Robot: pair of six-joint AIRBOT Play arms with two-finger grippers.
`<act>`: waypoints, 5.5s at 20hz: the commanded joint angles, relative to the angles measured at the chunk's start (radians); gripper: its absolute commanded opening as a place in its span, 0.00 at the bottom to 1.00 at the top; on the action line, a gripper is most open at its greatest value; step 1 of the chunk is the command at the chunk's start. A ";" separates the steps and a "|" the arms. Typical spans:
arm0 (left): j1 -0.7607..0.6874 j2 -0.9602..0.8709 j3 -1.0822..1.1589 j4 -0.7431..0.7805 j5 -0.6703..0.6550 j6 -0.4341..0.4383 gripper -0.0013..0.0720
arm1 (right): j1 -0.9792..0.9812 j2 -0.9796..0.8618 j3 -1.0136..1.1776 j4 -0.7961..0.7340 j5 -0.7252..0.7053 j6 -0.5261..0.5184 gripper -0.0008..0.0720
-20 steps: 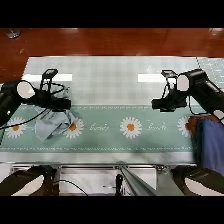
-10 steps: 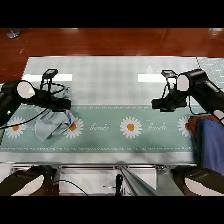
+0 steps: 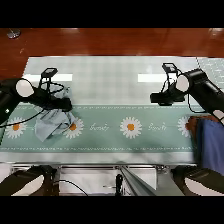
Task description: Fold the shirts.
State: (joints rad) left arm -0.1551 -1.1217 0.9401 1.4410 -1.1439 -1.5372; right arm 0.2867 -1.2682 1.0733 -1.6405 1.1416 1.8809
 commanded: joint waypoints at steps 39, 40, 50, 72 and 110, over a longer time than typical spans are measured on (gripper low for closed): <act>0.144 0.066 0.794 -0.728 0.037 0.180 0.05 | 0.003 0.600 0.049 -0.011 0.079 0.083 0.88; 0.116 0.066 0.853 -0.728 0.037 0.154 0.05 | 0.003 0.625 0.049 -0.006 0.090 0.083 0.88; -0.294 0.067 1.002 -0.735 0.230 0.141 0.05 | 0.003 0.759 0.048 0.010 0.147 0.077 0.87; 0.268 0.246 -0.291 -0.572 -0.009 0.249 0.98 | -0.006 0.619 -0.172 0.009 -0.007 0.106 0.87; 0.325 0.059 -0.444 -0.945 0.111 0.418 0.05 | -0.016 0.379 -0.835 0.992 -0.138 -0.301 0.88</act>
State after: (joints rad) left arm 0.1703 -1.0622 0.4927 0.4995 -1.0195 -1.1206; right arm 0.1383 -0.8059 0.2333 -0.7345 1.1259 1.5749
